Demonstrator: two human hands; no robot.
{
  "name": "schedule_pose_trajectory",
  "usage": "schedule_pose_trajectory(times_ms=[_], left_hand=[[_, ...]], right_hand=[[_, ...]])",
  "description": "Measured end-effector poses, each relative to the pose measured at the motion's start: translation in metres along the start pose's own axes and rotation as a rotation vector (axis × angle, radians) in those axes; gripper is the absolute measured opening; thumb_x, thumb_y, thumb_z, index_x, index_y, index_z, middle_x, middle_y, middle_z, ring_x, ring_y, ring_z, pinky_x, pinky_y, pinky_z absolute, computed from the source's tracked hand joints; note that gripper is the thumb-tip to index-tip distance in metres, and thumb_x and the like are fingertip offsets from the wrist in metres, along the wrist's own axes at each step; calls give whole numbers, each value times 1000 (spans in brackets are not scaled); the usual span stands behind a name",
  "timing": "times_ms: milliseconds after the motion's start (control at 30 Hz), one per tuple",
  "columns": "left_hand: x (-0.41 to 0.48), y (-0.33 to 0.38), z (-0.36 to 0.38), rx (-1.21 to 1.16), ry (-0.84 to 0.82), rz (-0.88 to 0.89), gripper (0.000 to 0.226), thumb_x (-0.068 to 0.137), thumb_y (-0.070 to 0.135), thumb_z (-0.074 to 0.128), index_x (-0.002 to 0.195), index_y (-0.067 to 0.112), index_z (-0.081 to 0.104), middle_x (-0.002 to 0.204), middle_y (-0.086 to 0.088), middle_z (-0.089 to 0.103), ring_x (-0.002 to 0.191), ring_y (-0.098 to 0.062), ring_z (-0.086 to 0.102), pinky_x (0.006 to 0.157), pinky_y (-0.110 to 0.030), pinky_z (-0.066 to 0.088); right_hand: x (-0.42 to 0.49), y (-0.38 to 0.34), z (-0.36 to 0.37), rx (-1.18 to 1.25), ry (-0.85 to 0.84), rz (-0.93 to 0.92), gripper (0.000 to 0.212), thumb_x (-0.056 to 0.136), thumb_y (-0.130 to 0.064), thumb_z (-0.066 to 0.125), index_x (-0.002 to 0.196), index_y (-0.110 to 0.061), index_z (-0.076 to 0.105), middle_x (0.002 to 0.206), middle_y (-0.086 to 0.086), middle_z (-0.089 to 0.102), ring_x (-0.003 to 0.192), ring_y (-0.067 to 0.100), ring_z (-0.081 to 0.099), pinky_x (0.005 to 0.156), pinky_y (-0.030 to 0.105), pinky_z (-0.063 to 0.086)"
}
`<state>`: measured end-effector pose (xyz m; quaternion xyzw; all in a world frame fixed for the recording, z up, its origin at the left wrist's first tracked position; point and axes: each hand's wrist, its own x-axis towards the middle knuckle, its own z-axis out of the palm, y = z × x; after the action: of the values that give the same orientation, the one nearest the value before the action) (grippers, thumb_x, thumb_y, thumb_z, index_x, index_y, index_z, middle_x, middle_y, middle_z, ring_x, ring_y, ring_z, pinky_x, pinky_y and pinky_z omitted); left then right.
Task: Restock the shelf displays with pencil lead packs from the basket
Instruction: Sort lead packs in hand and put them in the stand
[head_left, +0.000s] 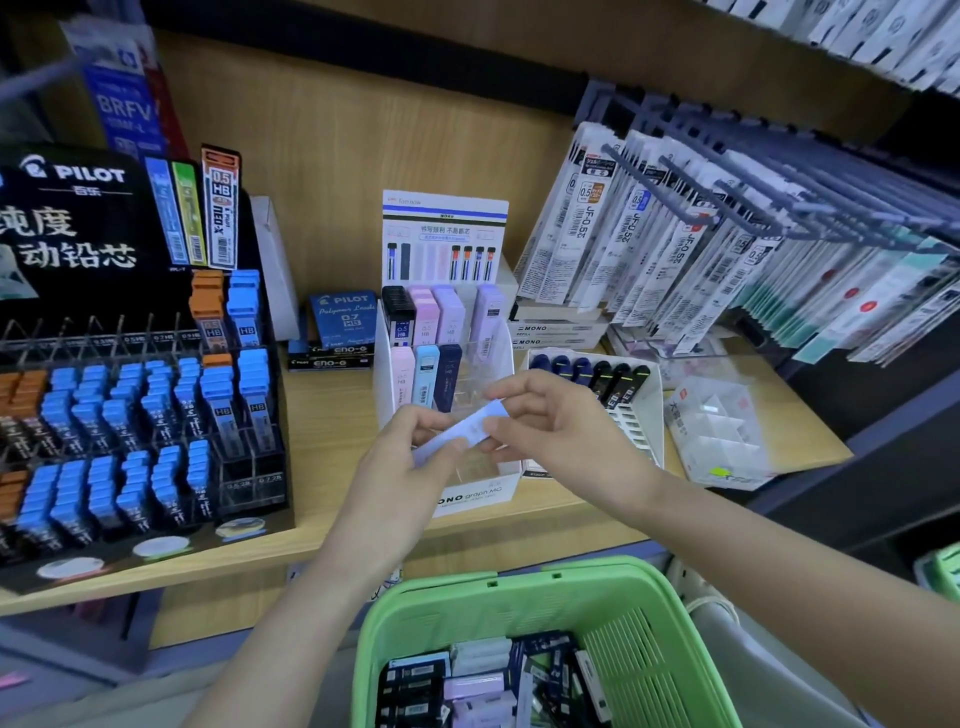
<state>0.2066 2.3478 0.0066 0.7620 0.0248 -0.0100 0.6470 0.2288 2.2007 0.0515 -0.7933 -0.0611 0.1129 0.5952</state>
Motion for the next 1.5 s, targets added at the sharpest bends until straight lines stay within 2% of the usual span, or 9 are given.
schedule_pose_trajectory(times_ms=[133,333,600,767,900,1033,1200,1367,1500], left_hand=[[-4,-1,-1,47,58,81,7,88,12,62,88,19,59,83,8,61,65,4,50,62,-8,39],[-14,-12,-2,310,45,253,10,89,10,60,87,19,57,87,11,60,84,2,52,70,-5,37],[20,0,-9,815,6,530,33,93,15,51,126,17,51,119,4,49,112,-12,40,93,-24,26],[56,5,-9,1052,65,691,37,78,13,56,114,7,60,105,-8,60,103,-21,47,90,-29,27],[67,-2,-11,1172,46,705,46,69,9,74,113,3,61,104,-11,61,96,-29,58,86,-32,29],[65,-5,-10,1201,65,694,53,66,11,77,115,2,62,105,-10,62,97,-27,59,86,-36,47],[68,-4,-6,1196,97,669,49,68,10,74,115,1,61,103,-11,60,94,-30,56,84,-33,29],[66,0,-6,1202,61,634,48,70,10,73,116,2,61,102,-11,59,93,-30,57,82,-39,47],[59,3,-6,1159,94,699,39,79,8,63,117,4,60,102,-11,58,97,-30,54,90,-35,33]], right_hand=[[-4,1,-15,-56,44,-77,12,87,-2,62,97,-7,62,84,6,69,72,14,68,71,22,56],[2,-5,-28,-134,112,-198,18,87,-3,62,87,-21,64,80,-2,67,75,12,64,71,23,55],[45,-10,-42,-531,277,-382,10,92,-11,57,95,-20,60,83,-14,60,76,-4,54,71,6,43],[72,-3,-40,-796,214,-448,17,92,-9,56,107,-11,63,101,5,61,91,23,59,82,42,49],[80,-1,-38,-981,114,-433,20,93,-7,54,110,-9,64,106,10,58,94,29,57,80,47,47],[81,2,-36,-1123,40,-366,25,95,-13,50,118,-12,61,117,7,51,100,27,55,79,40,46],[82,7,-32,-1137,100,-403,18,94,-12,51,111,-11,58,111,6,55,104,23,52,74,33,43],[79,14,-31,-1220,161,-477,21,94,-13,49,112,-12,60,113,5,55,105,24,51,70,32,41],[62,23,-31,-1192,256,-600,23,79,-1,62,101,-6,65,97,10,62,89,30,59,70,36,49]])
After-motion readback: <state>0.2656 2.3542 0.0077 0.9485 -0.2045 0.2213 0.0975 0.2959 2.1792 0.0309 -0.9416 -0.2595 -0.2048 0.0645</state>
